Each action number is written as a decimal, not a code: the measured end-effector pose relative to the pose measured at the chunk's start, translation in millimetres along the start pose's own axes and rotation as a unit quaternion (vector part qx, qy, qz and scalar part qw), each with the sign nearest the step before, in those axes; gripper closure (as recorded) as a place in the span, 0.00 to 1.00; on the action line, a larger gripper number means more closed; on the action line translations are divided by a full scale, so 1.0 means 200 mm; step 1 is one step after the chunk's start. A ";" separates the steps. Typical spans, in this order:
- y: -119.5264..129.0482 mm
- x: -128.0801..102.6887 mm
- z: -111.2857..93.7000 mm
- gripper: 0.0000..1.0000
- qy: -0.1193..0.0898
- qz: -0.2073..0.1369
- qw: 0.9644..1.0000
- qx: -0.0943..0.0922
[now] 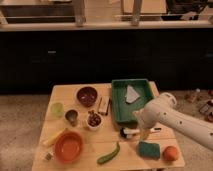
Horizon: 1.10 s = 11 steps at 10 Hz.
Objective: Place pepper in purple bowl
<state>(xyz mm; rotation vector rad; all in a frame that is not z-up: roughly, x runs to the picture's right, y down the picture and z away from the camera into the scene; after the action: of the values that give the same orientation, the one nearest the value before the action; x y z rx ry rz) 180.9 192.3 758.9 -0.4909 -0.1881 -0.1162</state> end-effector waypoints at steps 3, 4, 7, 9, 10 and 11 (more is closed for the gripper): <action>0.03 -0.09 -0.01 0.20 -0.012 -0.047 0.999 -0.003; 0.05 -0.11 -0.01 0.20 -0.015 -0.057 0.998 -0.006; 0.13 -0.23 0.00 0.20 -0.026 -0.105 0.994 -0.022; 0.17 -0.30 0.01 0.20 -0.035 -0.144 0.988 -0.032; 0.20 -0.33 0.01 0.20 -0.041 -0.167 0.984 -0.035; 0.21 -0.36 0.01 0.20 -0.045 -0.178 0.982 -0.039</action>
<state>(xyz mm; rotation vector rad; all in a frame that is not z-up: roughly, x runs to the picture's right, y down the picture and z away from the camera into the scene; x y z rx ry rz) 117.5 235.1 726.8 -0.5365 -0.3609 -0.4534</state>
